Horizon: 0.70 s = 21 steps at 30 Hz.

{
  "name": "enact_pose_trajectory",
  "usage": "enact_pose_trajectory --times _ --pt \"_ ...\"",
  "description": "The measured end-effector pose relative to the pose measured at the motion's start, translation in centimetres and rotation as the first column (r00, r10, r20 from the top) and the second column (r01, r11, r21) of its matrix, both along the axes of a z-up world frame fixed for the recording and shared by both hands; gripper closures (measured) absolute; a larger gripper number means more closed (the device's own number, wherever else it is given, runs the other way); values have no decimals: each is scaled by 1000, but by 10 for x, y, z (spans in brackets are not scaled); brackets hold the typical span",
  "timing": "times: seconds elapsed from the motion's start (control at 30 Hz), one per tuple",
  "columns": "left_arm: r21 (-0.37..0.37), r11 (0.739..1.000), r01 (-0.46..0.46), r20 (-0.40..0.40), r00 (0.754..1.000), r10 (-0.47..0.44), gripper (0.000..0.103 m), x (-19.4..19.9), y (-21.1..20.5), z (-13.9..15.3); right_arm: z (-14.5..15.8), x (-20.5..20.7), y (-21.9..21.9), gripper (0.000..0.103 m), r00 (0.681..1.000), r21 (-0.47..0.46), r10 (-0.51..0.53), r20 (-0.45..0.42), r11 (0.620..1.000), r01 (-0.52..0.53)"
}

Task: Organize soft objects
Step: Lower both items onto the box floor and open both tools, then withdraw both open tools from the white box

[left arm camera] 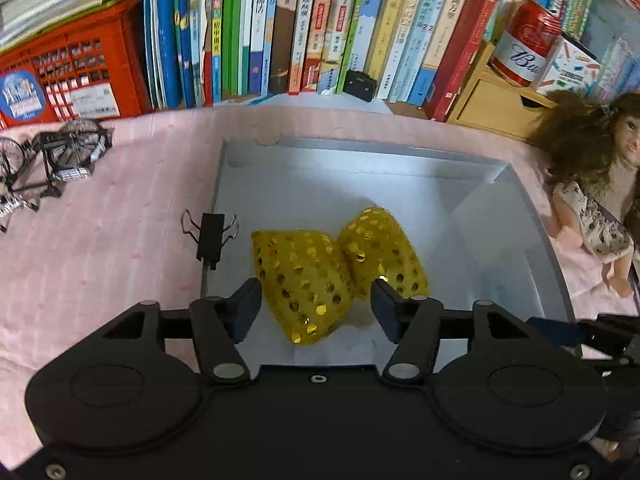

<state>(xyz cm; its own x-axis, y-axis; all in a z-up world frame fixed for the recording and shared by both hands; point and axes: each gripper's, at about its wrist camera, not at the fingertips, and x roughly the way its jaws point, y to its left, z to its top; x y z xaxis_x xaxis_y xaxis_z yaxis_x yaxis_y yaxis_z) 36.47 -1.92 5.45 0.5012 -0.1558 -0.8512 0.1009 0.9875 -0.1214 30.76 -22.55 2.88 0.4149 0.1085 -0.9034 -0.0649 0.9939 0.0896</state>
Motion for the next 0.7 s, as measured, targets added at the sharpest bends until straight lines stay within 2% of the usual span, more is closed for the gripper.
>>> enact_pose_trajectory --times 0.07,0.23,0.47,0.7 --pt "1 1000 2 12 1000 -2 36 -5 0 6 5 -3 0 39 1000 0 0 11 1000 0" --pt "-18 1000 0 41 999 0 31 -24 6 26 23 -18 0 38 998 7 1 57 1000 -1" --pt "-20 999 27 117 993 -24 28 -65 14 55 55 -49 7 35 986 5 34 163 999 -35" --pt "-15 999 37 198 980 -34 26 -108 22 73 78 -92 10 30 959 -1 81 270 997 -83"
